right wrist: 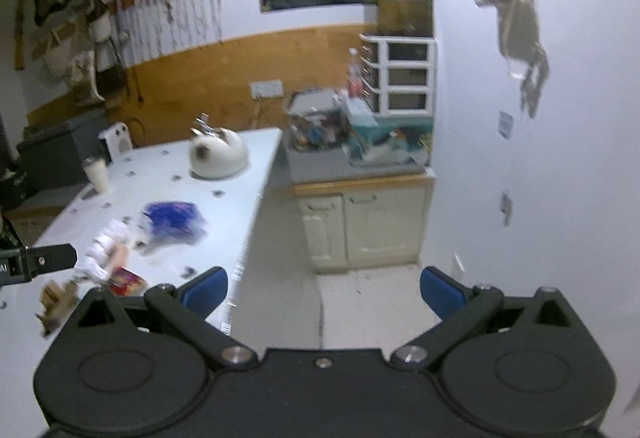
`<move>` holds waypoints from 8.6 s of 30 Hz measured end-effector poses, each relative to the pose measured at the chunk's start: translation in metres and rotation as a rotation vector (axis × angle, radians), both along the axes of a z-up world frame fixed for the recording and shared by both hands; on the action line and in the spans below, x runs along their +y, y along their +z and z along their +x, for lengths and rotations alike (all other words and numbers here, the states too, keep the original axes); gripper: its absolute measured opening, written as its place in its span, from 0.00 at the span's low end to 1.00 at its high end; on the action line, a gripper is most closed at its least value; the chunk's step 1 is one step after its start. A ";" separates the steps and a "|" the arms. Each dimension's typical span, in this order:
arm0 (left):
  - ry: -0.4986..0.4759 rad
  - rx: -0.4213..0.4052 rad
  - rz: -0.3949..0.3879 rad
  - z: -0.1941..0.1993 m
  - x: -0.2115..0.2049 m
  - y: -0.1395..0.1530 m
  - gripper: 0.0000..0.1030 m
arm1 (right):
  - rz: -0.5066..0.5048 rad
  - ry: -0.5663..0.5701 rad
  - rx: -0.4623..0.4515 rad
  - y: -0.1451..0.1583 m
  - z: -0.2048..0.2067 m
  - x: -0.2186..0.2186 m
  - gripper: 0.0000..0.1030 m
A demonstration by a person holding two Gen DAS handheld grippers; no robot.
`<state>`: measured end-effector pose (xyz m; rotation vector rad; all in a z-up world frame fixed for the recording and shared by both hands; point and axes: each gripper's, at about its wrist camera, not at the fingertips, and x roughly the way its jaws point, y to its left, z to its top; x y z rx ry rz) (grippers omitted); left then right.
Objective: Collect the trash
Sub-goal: 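Raise both tools from the bin back toward the table, then grasp the cardboard piece with left tool while right tool grasps the teal bottle cap, then lift the cardboard and teal cap off the table with both tools, then carry the cardboard and teal cap with both tools over the floor bin, then open both tools to drop the cardboard and teal cap into the bin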
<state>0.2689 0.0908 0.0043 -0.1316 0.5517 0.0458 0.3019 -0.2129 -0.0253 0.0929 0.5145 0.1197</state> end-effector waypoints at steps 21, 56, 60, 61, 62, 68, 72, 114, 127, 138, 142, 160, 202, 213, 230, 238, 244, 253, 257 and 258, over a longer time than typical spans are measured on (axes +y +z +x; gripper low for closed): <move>0.063 0.033 0.098 -0.026 0.181 -0.013 1.00 | 0.019 0.193 -0.082 0.013 -0.009 0.205 1.00; -0.369 0.257 0.307 0.113 0.243 -0.175 0.79 | -0.179 0.470 0.215 -0.118 0.081 0.337 1.00; -0.349 0.251 0.254 0.119 0.250 -0.173 0.72 | -0.192 0.511 0.244 -0.133 0.098 0.351 0.89; -0.341 0.251 0.238 0.120 0.252 -0.172 0.69 | -0.194 0.521 0.251 -0.137 0.102 0.356 0.88; -0.332 0.251 0.229 0.121 0.253 -0.171 0.67 | -0.198 0.530 0.252 -0.139 0.106 0.360 0.85; -0.270 0.263 0.139 0.122 0.262 -0.166 0.60 | -0.235 0.576 0.238 -0.150 0.120 0.390 0.74; -0.215 0.280 0.085 0.120 0.268 -0.163 0.57 | -0.228 0.579 0.254 -0.157 0.131 0.402 0.61; 0.076 0.169 0.014 -0.027 0.207 -0.052 0.49 | -0.083 0.370 0.122 -0.039 0.029 0.302 0.48; 0.051 0.130 0.023 -0.041 0.145 -0.034 0.49 | -0.021 0.333 0.063 -0.013 -0.002 0.244 0.48; 0.013 0.123 0.046 -0.006 0.048 -0.027 0.49 | -0.002 0.270 0.050 -0.012 0.017 0.147 0.48; 0.003 0.136 0.049 0.017 0.010 -0.031 0.49 | -0.007 0.257 0.050 -0.016 0.033 0.106 0.48; -0.197 0.273 0.006 0.159 -0.190 -0.114 0.49 | -0.037 0.145 0.172 -0.091 0.134 -0.083 0.48; -0.424 0.886 -0.160 0.288 -0.329 -0.699 0.52 | 0.131 -0.124 0.808 -0.577 0.277 -0.181 0.48; -0.622 0.860 -0.062 0.276 -0.349 -0.732 0.56 | 0.210 -0.120 0.893 -0.630 0.305 -0.164 0.48; -0.615 0.823 -0.015 0.269 -0.336 -0.729 0.92 | 0.214 -0.089 0.972 -0.675 0.323 -0.151 0.49; -0.571 0.795 -0.050 0.269 -0.335 -0.718 0.96 | 0.265 -0.144 0.950 -0.693 0.337 -0.147 0.58; -0.536 0.805 -0.052 0.272 -0.330 -0.709 0.97 | 0.274 -0.157 0.911 -0.678 0.334 -0.151 0.69; -0.494 0.815 -0.055 0.276 -0.328 -0.673 1.00 | 0.280 -0.136 0.899 -0.640 0.327 -0.164 0.72; -0.468 0.830 -0.059 0.276 -0.323 -0.651 1.00 | 0.255 -0.110 0.888 -0.618 0.320 -0.165 0.79; -0.464 0.829 -0.055 0.274 -0.322 -0.644 1.00 | 0.244 -0.105 0.885 -0.613 0.319 -0.164 0.81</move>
